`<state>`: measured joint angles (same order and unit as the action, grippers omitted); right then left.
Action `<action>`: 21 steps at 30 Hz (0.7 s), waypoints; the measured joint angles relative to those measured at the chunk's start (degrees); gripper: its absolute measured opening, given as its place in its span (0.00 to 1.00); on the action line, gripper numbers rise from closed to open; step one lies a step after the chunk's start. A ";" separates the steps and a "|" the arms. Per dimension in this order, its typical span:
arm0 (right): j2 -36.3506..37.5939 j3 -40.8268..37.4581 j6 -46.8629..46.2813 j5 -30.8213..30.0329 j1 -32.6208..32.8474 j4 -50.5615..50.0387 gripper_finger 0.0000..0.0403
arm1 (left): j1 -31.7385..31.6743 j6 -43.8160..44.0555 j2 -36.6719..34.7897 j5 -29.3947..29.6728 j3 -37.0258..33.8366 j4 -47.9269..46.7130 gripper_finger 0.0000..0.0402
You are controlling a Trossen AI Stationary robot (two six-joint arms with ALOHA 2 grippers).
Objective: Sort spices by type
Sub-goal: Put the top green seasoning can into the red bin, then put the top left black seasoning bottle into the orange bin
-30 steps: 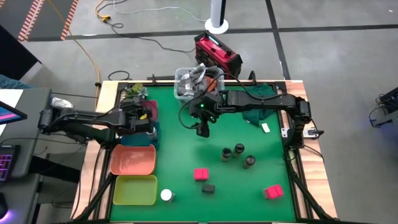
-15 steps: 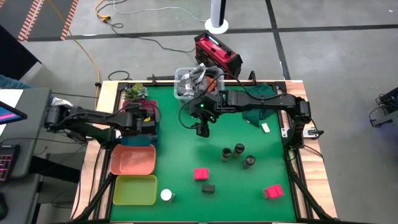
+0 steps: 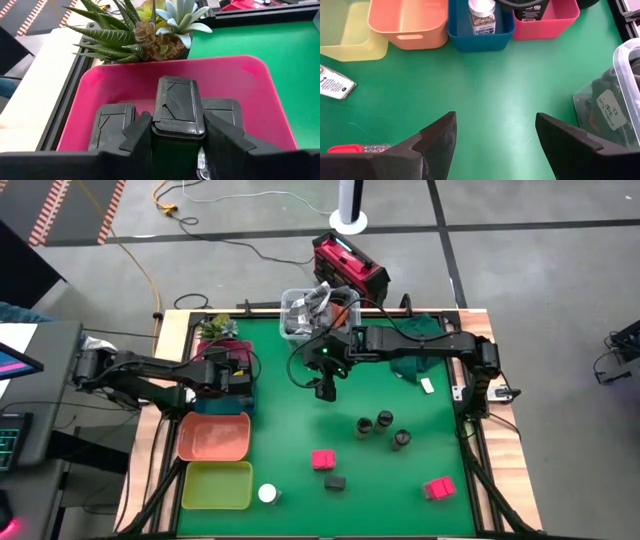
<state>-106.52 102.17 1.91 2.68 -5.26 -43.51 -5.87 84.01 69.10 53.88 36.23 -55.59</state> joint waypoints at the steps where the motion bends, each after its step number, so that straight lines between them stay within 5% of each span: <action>1: 0.00 0.00 0.00 0.00 0.00 0.04 0.73 | 0.00 -0.14 -0.02 -0.18 0.00 -0.02 0.41; 12: 0.00 0.00 -1.99 0.02 0.10 0.31 0.73 | 2.12 -0.15 -0.23 -1.59 0.00 -0.67 0.60; 21: 0.00 0.00 -2.56 0.04 1.24 0.35 0.73 | 5.22 -0.33 -7.91 -2.83 0.00 -3.83 0.62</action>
<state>-106.52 102.17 -0.64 2.72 -4.02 -43.16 -0.65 83.67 61.19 51.04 36.23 -59.42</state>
